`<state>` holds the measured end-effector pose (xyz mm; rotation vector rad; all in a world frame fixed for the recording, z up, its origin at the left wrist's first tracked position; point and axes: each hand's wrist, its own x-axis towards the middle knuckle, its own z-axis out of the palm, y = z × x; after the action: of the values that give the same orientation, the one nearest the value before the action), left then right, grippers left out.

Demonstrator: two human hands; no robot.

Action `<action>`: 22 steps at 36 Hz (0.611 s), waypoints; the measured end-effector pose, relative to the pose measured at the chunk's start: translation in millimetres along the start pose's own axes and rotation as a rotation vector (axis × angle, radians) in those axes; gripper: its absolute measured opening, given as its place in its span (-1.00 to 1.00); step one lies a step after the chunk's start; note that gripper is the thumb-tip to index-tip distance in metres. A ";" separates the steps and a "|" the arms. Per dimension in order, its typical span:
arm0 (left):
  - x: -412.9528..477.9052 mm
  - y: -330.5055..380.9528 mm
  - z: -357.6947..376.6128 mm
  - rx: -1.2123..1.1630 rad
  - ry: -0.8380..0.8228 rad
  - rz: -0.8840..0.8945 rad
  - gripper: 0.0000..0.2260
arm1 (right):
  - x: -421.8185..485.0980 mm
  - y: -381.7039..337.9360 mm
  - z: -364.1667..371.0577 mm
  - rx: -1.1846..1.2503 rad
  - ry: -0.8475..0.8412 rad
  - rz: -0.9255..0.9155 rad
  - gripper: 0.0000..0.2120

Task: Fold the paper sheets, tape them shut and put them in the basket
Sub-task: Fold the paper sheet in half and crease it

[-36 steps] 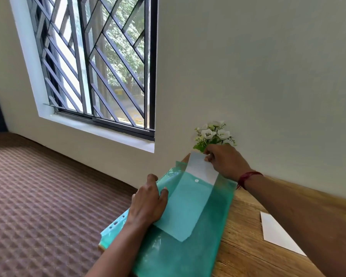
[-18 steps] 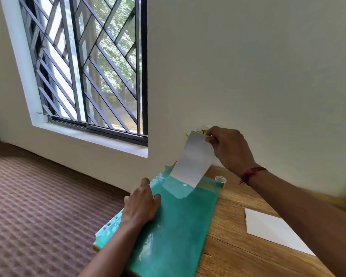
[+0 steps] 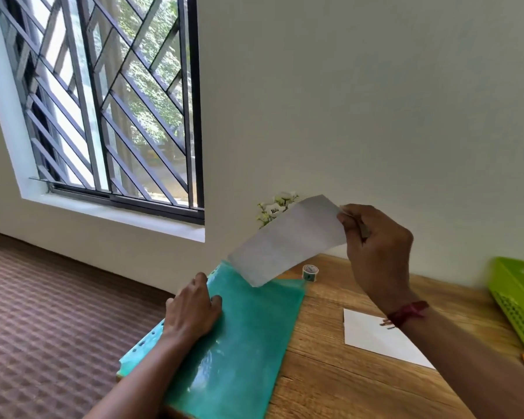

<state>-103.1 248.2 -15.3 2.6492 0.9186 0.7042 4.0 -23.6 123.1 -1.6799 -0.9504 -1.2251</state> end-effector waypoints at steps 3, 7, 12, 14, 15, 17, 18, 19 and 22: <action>0.9 2.0 -2.4 0.027 0.002 0.005 -0.72 | -4.5 3.3 -12.3 0.044 0.046 0.093 -0.90; -0.4 18.2 -13.5 -0.007 0.075 0.036 -0.69 | -14.9 14.3 -33.2 0.121 0.067 0.223 -0.88; -6.1 67.3 -30.7 -0.232 0.083 0.094 -0.82 | -29.6 37.8 -59.4 0.154 0.157 0.389 -0.88; -10.6 95.6 -35.1 -0.407 0.017 0.089 -0.87 | -40.5 45.8 -67.8 0.155 0.216 0.419 -0.91; -13.4 110.6 -34.9 -0.514 -0.042 0.066 -0.85 | -48.6 49.8 -71.6 0.150 0.244 0.434 -0.93; -19.1 137.8 -31.8 -0.801 -0.225 -0.028 -0.79 | -67.4 55.4 -76.3 0.106 0.268 0.445 -0.93; -22.8 151.2 -26.4 -0.964 -0.341 -0.076 -0.77 | -76.9 58.6 -78.7 0.075 0.260 0.440 -0.86; -27.8 165.4 -20.6 -1.111 -0.461 -0.121 -0.74 | -86.2 62.6 -82.2 0.049 0.253 0.432 -0.77; -39.2 200.6 -3.4 -1.324 -0.728 -0.178 -0.64 | -104.0 64.1 -90.4 0.042 0.259 0.404 -0.67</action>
<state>-28.8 69.1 49.5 1.3891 0.2515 0.1179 7.0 -141.3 27.0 -1.5392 -0.4484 -1.1028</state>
